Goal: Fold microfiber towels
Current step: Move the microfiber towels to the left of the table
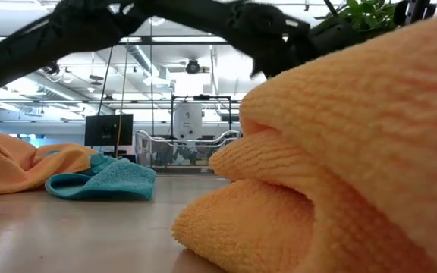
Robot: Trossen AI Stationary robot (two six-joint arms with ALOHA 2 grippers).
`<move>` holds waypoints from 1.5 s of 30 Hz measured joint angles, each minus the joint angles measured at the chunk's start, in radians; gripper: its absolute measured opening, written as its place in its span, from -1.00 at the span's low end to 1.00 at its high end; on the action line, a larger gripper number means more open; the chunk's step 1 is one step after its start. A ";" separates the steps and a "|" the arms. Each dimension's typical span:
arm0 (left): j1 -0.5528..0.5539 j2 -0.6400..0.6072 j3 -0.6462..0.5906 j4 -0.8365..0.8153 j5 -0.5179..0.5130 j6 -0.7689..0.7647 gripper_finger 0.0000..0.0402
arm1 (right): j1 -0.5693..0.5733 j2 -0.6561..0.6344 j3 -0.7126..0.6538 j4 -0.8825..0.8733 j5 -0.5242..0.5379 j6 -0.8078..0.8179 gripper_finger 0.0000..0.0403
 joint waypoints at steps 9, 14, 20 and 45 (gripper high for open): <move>-0.083 -0.255 -0.088 -0.203 -0.147 0.133 -0.99 | 0.000 0.005 0.000 -0.009 0.006 -0.039 -0.87; -0.134 -0.531 -0.507 -0.026 -0.151 0.021 -0.99 | -0.001 0.022 0.000 -0.012 0.011 -0.059 -0.87; -0.196 -0.788 -1.128 0.660 0.032 -0.329 -0.99 | -0.001 0.067 -0.001 -0.023 0.061 -0.063 -0.87; -0.228 -0.605 -1.198 0.695 0.450 -0.358 -0.99 | -0.129 0.145 -0.001 -0.032 0.066 -0.054 -0.87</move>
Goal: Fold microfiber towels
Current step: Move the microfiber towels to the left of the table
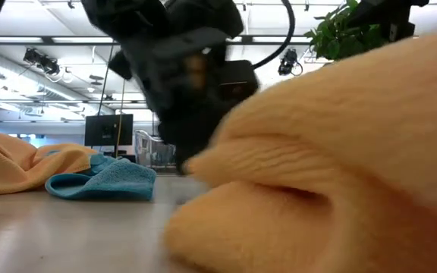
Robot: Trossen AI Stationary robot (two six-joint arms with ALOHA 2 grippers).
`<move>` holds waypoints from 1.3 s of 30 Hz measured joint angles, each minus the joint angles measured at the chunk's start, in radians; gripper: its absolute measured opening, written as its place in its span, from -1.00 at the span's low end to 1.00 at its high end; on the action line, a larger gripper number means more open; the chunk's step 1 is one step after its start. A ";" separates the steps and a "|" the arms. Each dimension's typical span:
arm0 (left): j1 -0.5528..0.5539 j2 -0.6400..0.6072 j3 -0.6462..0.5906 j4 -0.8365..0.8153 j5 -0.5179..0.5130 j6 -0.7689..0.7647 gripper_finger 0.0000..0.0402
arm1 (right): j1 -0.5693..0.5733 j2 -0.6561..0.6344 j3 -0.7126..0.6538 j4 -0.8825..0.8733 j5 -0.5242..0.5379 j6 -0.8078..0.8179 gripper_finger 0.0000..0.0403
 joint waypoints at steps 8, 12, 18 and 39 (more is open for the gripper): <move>-0.149 -0.141 -0.006 -0.613 -0.029 0.047 -0.99 | -0.005 -0.001 0.000 -0.002 -0.003 -0.038 -0.87; -0.255 -0.236 -0.046 -0.854 -0.113 -0.006 -0.99 | -0.005 -0.001 0.000 -0.002 -0.003 -0.043 -0.87; -0.395 -0.396 -0.139 -0.890 -0.067 -0.223 -0.99 | -0.005 0.000 0.000 -0.003 -0.003 -0.049 -0.87; -0.098 -0.316 -0.035 -0.006 -0.358 0.133 -0.98 | -0.004 0.000 0.000 -0.005 -0.090 -0.008 -0.87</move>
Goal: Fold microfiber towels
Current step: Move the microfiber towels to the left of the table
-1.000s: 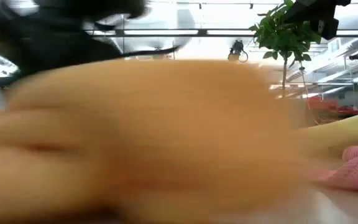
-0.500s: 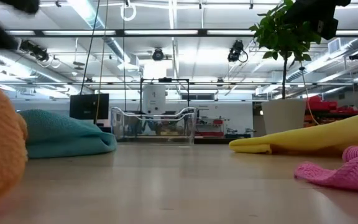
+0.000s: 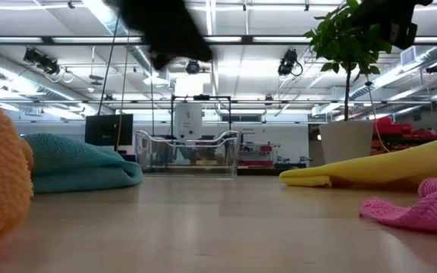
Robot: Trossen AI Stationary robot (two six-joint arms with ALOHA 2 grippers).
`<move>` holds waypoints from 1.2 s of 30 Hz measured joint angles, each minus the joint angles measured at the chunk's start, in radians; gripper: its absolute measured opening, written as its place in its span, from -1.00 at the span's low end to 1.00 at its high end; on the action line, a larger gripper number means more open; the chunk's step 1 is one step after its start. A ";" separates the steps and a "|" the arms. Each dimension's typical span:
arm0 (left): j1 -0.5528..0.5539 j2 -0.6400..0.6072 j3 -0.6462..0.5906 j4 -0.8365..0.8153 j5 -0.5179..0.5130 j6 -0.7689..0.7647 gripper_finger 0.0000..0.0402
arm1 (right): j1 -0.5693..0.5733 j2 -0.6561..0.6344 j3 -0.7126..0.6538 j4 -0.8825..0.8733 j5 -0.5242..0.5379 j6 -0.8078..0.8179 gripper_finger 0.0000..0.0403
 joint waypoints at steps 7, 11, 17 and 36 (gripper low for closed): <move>0.055 0.236 0.035 0.390 0.167 0.291 -0.60 | 0.000 0.000 0.000 -0.004 -0.011 0.007 -0.87; 0.047 0.344 0.129 0.387 0.236 0.387 -0.22 | 0.000 0.000 0.000 -0.013 -0.012 -0.014 -0.87; 0.051 0.482 0.311 0.324 0.373 0.441 0.23 | 0.000 0.000 0.000 -0.039 -0.012 -0.018 -0.87; 0.040 0.655 0.471 0.176 0.385 0.482 -0.36 | 0.000 0.000 0.000 -0.074 -0.019 -0.045 -0.87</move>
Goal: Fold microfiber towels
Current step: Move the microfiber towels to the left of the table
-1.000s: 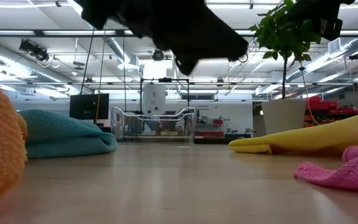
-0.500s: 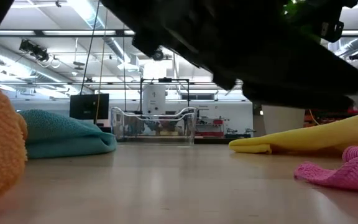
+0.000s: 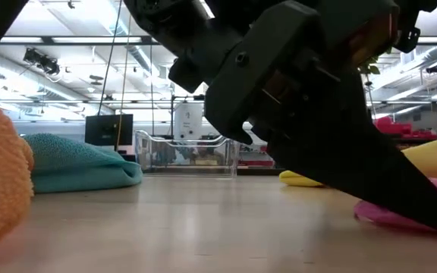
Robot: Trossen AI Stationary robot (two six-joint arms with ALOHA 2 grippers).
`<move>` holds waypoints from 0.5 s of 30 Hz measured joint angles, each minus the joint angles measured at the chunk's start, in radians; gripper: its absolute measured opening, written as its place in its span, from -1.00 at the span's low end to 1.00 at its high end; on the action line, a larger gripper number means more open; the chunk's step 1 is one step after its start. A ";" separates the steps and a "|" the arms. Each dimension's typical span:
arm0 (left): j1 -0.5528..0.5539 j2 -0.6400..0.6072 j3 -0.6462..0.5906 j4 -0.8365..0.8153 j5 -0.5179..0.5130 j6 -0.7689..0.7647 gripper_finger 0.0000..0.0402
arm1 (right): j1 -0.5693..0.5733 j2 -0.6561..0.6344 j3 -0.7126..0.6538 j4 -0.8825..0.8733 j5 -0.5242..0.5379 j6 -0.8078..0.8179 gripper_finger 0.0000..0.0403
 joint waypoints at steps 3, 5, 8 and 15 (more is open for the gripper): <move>0.000 -0.005 0.000 -0.011 0.000 -0.041 -0.77 | 0.000 0.000 0.000 -0.006 0.000 0.000 -0.87; 0.003 -0.018 -0.002 -0.033 0.000 -0.087 -0.93 | 0.000 0.000 0.000 -0.005 0.000 0.001 -0.87; 0.015 -0.059 -0.003 -0.079 0.001 -0.099 -0.90 | 0.000 0.000 0.000 -0.005 0.000 0.000 -0.87; 0.070 -0.211 -0.003 -0.375 -0.004 -0.044 -0.94 | 0.000 0.000 0.000 -0.004 0.000 0.012 -0.87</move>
